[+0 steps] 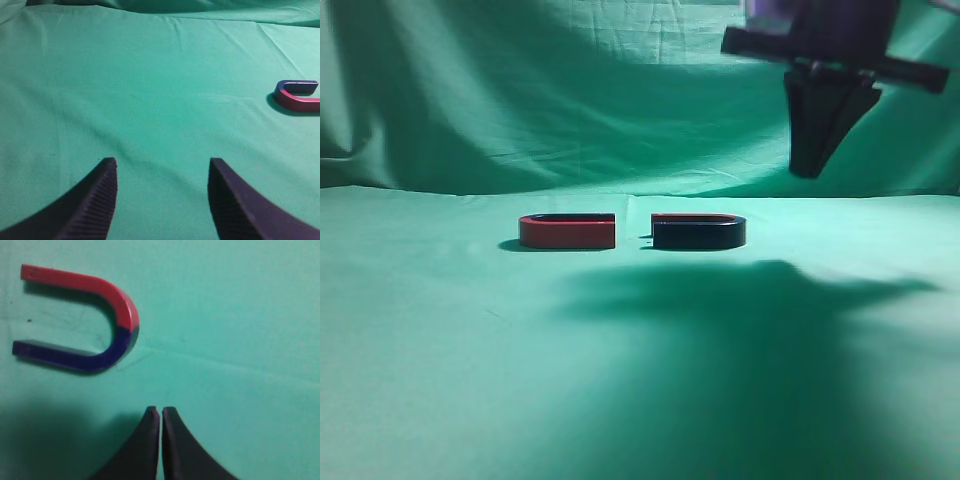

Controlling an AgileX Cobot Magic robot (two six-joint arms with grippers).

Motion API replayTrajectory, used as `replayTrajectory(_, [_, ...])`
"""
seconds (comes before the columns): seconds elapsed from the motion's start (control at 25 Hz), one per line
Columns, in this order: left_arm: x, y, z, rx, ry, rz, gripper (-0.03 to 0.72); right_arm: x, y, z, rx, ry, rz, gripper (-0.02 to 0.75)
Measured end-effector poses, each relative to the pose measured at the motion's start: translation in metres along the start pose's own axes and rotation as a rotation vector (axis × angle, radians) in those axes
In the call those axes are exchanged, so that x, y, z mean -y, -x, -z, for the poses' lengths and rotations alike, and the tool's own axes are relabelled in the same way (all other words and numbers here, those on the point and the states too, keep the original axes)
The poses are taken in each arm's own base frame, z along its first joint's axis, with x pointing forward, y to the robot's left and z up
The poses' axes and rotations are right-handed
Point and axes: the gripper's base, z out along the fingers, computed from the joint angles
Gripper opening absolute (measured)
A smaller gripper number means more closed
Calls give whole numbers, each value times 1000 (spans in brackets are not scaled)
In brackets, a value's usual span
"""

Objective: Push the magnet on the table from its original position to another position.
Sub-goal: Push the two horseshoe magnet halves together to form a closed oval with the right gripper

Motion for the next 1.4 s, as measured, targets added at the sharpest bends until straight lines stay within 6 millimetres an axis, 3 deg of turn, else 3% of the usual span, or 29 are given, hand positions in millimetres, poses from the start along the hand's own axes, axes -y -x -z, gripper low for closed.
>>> replayTrajectory(0.2, [0, 0, 0, 0, 0, 0, 372, 1, 21, -32, -31, -3, -8, 0])
replayTrajectory(0.6, [0, 0, 0, 0, 0, 0, 372, 0, 43, -66, -45, -2, -11, 0])
replayTrajectory(1.16, [0, 0, 0, 0, 0, 0, 372, -33, 47, -70, 7, 30, 49, 0])
replayTrajectory(1.4, [0, 0, 0, 0, 0, 0, 372, -40, 58, -41, -53, 27, 75, 0])
